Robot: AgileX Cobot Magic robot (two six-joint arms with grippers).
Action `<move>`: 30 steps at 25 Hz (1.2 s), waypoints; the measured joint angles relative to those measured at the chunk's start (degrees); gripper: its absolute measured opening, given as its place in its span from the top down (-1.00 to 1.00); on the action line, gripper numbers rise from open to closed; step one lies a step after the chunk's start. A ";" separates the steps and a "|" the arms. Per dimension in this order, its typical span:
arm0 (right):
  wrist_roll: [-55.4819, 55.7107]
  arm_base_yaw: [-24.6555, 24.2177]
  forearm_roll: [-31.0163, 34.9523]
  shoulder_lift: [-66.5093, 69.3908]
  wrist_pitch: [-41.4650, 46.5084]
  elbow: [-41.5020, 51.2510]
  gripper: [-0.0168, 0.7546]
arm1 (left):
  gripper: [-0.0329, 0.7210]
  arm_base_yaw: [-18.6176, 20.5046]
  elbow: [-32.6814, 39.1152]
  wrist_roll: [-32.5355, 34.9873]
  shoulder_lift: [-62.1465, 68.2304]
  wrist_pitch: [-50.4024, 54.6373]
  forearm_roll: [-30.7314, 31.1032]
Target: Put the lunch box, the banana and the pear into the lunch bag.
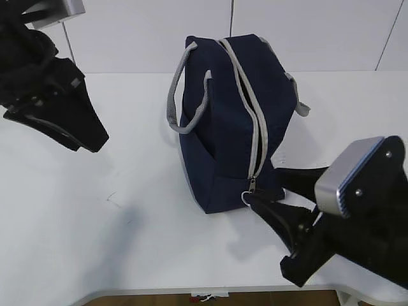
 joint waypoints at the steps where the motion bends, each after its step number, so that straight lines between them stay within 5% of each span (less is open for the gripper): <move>1: 0.41 0.00 -0.07 1.89 -1.12 0.00 -0.15 | 0.07 0.00 0.00 0.00 0.00 0.00 0.10; 6: 1.05 0.00 0.44 7.88 -6.06 0.00 -0.15 | 0.07 0.00 0.00 0.00 0.00 0.00 0.39; 13: 1.18 0.00 9.52 14.62 -10.73 0.00 -0.15 | 0.07 0.00 0.00 0.00 0.00 0.00 0.39; 30: 3.79 0.00 10.64 28.73 -24.14 -0.22 -0.15 | 0.07 0.00 0.00 0.00 0.00 0.00 0.47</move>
